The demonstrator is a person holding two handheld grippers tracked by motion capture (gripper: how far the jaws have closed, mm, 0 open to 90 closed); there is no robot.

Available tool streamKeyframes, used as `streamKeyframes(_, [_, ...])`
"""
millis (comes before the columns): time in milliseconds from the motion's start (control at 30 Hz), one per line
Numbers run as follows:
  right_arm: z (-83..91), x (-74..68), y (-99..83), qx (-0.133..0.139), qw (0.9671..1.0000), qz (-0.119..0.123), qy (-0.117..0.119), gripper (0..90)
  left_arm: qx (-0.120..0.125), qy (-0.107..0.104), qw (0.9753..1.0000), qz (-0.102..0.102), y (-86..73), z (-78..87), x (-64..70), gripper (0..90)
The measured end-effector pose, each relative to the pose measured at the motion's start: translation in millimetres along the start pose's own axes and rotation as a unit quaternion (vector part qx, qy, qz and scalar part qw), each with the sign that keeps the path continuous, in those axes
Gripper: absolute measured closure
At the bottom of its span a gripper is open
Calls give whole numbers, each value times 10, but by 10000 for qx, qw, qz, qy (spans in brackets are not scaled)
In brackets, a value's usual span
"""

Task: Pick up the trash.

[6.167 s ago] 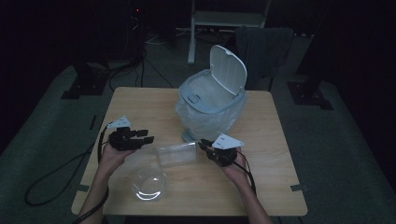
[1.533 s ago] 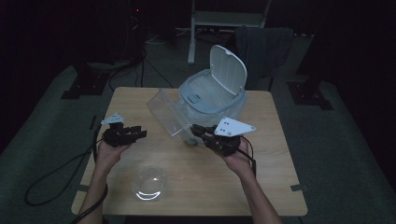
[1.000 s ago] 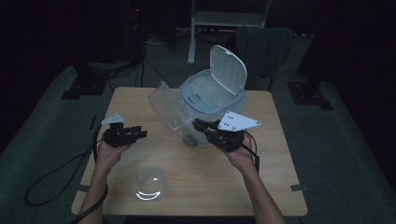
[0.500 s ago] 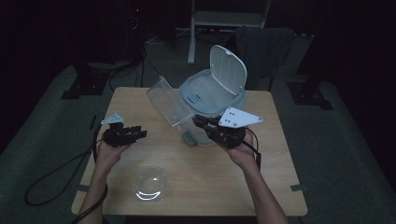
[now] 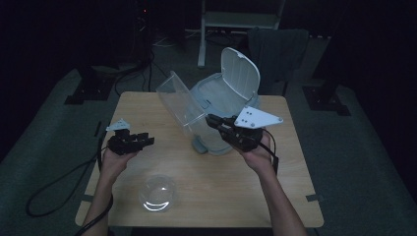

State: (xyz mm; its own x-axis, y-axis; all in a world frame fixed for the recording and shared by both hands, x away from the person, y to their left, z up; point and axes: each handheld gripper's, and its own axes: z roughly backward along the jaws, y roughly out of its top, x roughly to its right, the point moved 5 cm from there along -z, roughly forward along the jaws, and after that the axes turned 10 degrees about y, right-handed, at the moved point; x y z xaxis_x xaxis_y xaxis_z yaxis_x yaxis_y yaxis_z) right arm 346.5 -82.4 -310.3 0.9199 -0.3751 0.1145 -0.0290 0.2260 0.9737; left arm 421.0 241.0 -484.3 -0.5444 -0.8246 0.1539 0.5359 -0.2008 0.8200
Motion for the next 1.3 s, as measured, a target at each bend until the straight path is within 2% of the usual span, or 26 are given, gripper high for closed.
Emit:
streamKeyframes(267, [37, 47, 94, 27, 9999, 33, -101, 851, -9, -6, 10000, 18, -4, 2, 0, 556])
streamKeyframes(800, [222, 254, 211, 155, 9989, -37, -434, 851, -19, -18, 10000, 28, -7, -6, 5, 556])
streamKeyframes(1300, [397, 523, 168, 147, 9956, -220, -897, 850, -37, -27, 10000, 7, -17, -14, 4, 556])
